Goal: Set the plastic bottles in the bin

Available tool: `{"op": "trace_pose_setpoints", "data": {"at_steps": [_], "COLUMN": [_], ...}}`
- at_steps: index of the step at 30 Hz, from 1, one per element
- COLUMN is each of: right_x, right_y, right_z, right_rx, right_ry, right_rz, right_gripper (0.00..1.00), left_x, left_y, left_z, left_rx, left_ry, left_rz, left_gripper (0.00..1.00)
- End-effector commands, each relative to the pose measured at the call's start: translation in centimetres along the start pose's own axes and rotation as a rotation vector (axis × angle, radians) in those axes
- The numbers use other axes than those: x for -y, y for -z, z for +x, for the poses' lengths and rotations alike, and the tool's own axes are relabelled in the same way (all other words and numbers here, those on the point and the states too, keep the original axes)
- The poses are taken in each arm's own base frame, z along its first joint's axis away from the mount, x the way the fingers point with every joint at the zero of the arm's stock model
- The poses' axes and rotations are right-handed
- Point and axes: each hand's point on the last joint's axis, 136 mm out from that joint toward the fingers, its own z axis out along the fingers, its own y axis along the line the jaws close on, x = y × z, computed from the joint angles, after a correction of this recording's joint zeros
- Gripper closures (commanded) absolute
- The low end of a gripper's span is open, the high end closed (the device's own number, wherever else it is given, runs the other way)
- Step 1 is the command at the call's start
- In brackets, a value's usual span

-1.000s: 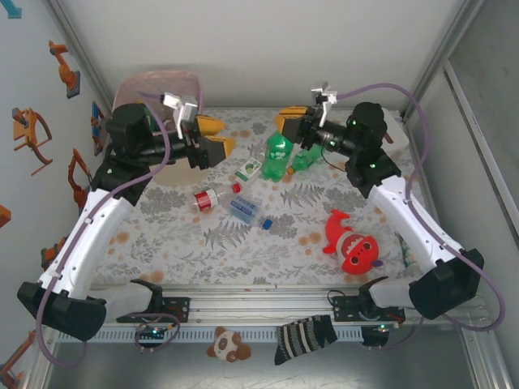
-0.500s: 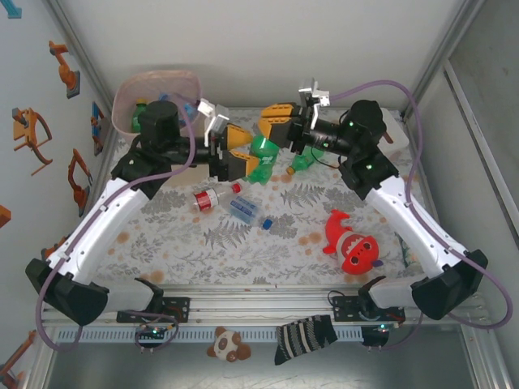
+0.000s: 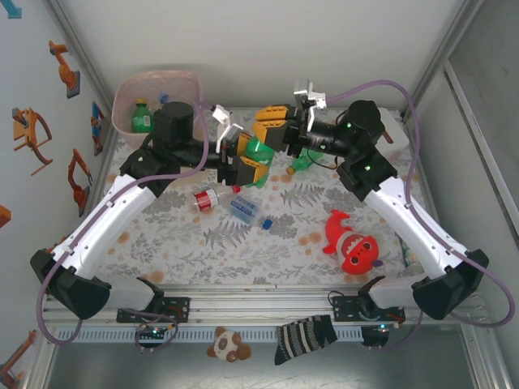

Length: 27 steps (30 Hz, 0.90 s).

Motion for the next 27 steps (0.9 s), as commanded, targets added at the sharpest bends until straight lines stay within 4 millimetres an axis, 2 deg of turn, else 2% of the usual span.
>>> {"op": "trace_pose_setpoints", "data": {"at_steps": [1, 6, 11, 14, 16, 20, 23, 27], "right_x": [-2.1, -2.3, -2.2, -2.2, -2.2, -2.1, -1.9, -1.4], "right_y": [0.4, 0.3, 0.3, 0.3, 0.3, 0.6, 1.0, 1.9], "right_z": [-2.7, -2.6, -2.5, -2.4, -2.4, -2.3, -2.0, -1.8], "right_rx": [0.045, 0.041, 0.035, 0.034, 0.031, 0.022, 0.004, -0.016], "right_ry": [0.076, 0.072, 0.072, 0.070, 0.067, 0.075, 0.087, 0.117], "right_rz": [-0.039, -0.044, -0.037, -0.035, -0.031, -0.010, 0.026, 0.108], "right_gripper": [0.88, 0.88, 0.89, 0.87, 0.79, 0.51, 0.40, 0.32], "left_x": [1.1, 1.0, 0.9, 0.9, 0.8, 0.1, -0.7, -2.1], "left_y": [0.3, 0.3, 0.3, 0.4, 0.4, 0.9, 1.3, 2.3], "left_z": [-1.2, -1.3, -1.4, -1.5, -1.4, -1.5, -1.5, -1.7], "left_rx": [0.016, 0.018, 0.020, 0.023, 0.019, 0.018, 0.013, 0.013], "left_ry": [-0.060, -0.071, -0.082, -0.088, -0.090, -0.102, -0.103, -0.092], "left_rz": [0.022, 0.016, 0.013, 0.005, -0.005, -0.068, -0.116, -0.197], "left_gripper": [0.29, 0.34, 0.45, 0.46, 0.46, 0.45, 0.46, 0.47]}}
